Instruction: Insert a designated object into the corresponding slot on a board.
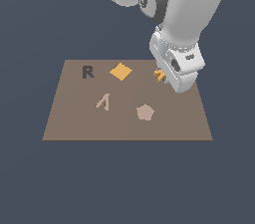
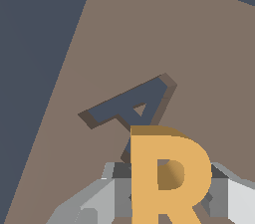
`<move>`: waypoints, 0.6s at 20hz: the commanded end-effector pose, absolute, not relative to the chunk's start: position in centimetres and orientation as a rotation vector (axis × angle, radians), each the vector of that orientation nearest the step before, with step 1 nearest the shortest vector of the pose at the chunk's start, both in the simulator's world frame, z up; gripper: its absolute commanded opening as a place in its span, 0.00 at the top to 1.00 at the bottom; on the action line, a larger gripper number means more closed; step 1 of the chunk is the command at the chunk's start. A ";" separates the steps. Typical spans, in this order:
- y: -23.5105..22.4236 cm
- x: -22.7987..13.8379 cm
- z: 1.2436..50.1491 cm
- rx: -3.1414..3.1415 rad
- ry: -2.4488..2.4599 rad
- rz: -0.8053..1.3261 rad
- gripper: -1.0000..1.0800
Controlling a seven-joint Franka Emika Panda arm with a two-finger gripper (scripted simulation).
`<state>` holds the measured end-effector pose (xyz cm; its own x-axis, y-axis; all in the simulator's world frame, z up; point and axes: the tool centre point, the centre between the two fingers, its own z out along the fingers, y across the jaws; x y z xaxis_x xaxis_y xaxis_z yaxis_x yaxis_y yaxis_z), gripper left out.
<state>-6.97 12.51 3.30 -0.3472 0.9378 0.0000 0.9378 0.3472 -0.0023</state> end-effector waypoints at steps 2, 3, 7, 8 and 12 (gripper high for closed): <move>10.6 -8.9 3.4 -1.629 -2.685 0.003 1.00; 10.0 -9.3 3.4 -1.583 -2.712 0.003 1.00; 7.7 -10.9 3.5 -1.403 -2.810 0.004 1.00; 7.1 -11.2 3.5 -1.358 -2.831 0.004 1.00; 4.7 -12.3 3.5 -1.185 -2.908 0.005 1.00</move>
